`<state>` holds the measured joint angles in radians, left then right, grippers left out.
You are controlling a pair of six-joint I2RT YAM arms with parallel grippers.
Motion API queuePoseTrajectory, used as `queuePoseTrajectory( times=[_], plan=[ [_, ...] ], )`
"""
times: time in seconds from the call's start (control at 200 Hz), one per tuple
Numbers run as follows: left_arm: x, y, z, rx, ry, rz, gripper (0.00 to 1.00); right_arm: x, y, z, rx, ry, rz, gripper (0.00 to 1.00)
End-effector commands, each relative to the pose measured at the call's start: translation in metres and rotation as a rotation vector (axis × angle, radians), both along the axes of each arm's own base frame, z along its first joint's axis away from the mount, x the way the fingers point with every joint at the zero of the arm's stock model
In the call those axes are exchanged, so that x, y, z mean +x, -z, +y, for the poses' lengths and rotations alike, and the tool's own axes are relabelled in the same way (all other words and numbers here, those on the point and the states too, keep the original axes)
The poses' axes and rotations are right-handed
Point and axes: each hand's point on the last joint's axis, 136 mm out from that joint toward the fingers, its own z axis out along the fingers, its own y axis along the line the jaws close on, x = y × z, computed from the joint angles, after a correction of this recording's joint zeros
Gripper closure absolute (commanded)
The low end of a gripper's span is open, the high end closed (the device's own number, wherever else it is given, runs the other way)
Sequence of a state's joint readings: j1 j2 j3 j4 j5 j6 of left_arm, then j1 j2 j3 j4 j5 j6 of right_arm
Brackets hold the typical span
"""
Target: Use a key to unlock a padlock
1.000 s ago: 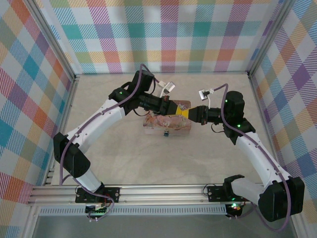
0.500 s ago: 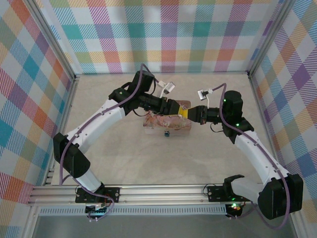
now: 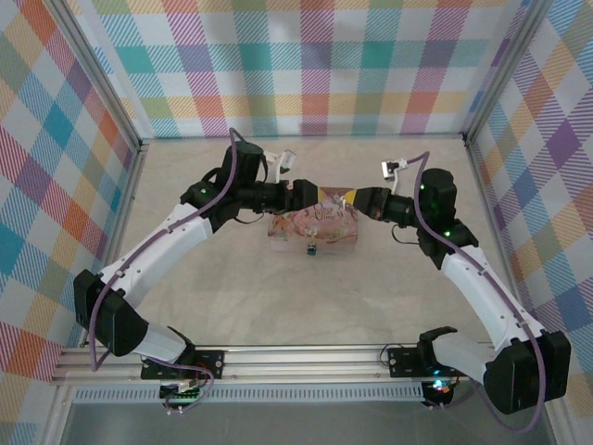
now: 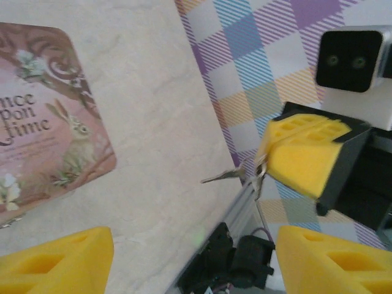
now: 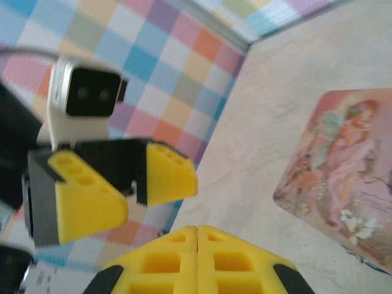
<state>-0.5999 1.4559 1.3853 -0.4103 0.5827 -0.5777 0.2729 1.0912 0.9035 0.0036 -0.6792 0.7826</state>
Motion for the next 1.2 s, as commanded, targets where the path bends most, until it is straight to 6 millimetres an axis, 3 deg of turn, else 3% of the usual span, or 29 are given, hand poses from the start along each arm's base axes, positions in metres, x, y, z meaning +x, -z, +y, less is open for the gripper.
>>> queuePoseTrajectory(
  times=[0.0, 0.16, 0.285, 0.36, 0.545, 0.695, 0.91, 1.195],
  plan=[
    [0.008, 0.000, 0.004, -0.017, -0.066, -0.004, 0.31, 0.029, 0.013, -0.021, 0.010, 0.220, 0.215, 1.00],
    [0.008, 0.016, 0.002, -0.011, -0.069, 0.055, 0.39, 0.043, 0.050, -0.030, 0.094, 0.309, 0.451, 1.00],
    [0.007, 0.013, -0.007, -0.070, -0.048, 0.060, 0.51, 0.041, 0.061, -0.026, 0.182, 0.306, 0.517, 1.00],
    [0.006, 0.010, -0.014, -0.104, -0.034, 0.055, 0.57, 0.040, 0.060, -0.027, 0.194, 0.319, 0.508, 1.00],
    [0.003, 0.006, -0.042, -0.182, -0.015, 0.075, 0.60, 0.035, 0.062, -0.035, 0.252, 0.384, 0.484, 1.00],
    [0.003, 0.010, -0.060, -0.213, -0.030, 0.101, 0.60, 0.035, 0.052, -0.038, 0.294, 0.423, 0.381, 1.00],
    [0.007, 0.010, -0.076, -0.272, -0.051, 0.111, 0.55, 0.034, 0.036, -0.042, 0.350, 0.470, 0.243, 1.00],
    [0.007, 0.010, -0.094, -0.317, -0.038, 0.139, 0.64, 0.031, 0.025, -0.042, 0.361, 0.475, 0.184, 1.00]
  ],
)
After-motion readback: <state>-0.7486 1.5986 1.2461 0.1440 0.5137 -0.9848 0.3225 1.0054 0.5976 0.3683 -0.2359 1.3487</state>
